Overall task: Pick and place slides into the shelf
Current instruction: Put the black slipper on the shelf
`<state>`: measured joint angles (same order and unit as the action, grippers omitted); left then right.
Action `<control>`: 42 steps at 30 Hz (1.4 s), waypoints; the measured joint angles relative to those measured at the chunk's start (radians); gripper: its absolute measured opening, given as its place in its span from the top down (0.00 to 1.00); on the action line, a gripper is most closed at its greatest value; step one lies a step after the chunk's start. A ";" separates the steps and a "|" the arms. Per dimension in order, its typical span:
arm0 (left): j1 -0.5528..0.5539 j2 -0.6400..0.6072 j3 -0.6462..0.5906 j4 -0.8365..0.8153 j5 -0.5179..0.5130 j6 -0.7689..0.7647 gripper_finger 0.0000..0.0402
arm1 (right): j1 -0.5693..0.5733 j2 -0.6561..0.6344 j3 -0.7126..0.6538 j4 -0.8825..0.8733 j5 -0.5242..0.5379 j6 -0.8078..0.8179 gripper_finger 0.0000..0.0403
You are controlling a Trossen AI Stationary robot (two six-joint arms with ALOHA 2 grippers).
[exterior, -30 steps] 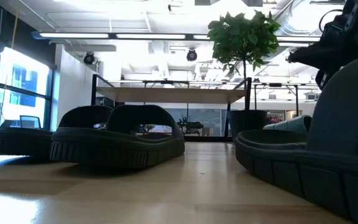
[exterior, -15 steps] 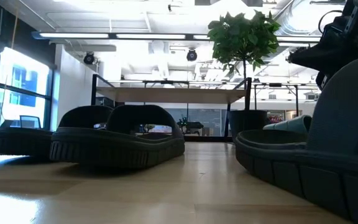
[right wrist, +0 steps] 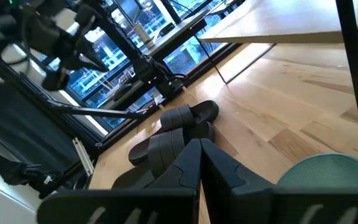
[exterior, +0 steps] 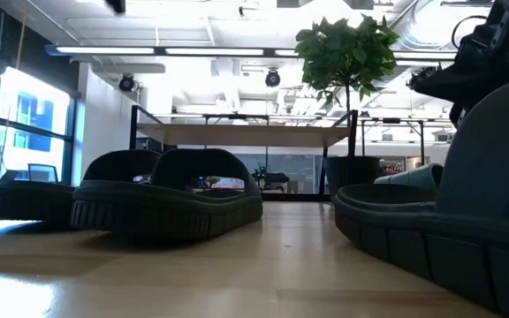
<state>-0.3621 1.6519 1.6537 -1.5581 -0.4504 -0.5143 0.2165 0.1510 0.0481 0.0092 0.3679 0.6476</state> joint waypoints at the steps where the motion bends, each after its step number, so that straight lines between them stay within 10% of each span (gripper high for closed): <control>1: 0.000 0.012 -0.016 0.006 0.000 -0.005 1.00 | 0.000 -0.001 0.000 -0.004 0.000 0.000 1.00; 10: 0.002 0.051 -0.188 0.104 -0.017 0.082 0.96 | 0.000 -0.001 0.001 -0.021 0.026 -0.001 1.00; 27: 0.009 0.077 -0.398 0.398 -0.085 0.204 0.47 | 0.000 -0.001 0.001 -0.036 0.058 -0.046 1.00; 42: 0.019 0.139 -0.527 0.574 -0.183 0.196 0.48 | 0.000 0.012 0.001 -0.054 0.072 -0.045 1.00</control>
<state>-0.3435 1.7907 1.1263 -0.9840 -0.6333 -0.3185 0.2165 0.1626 0.0490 -0.0451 0.4396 0.6025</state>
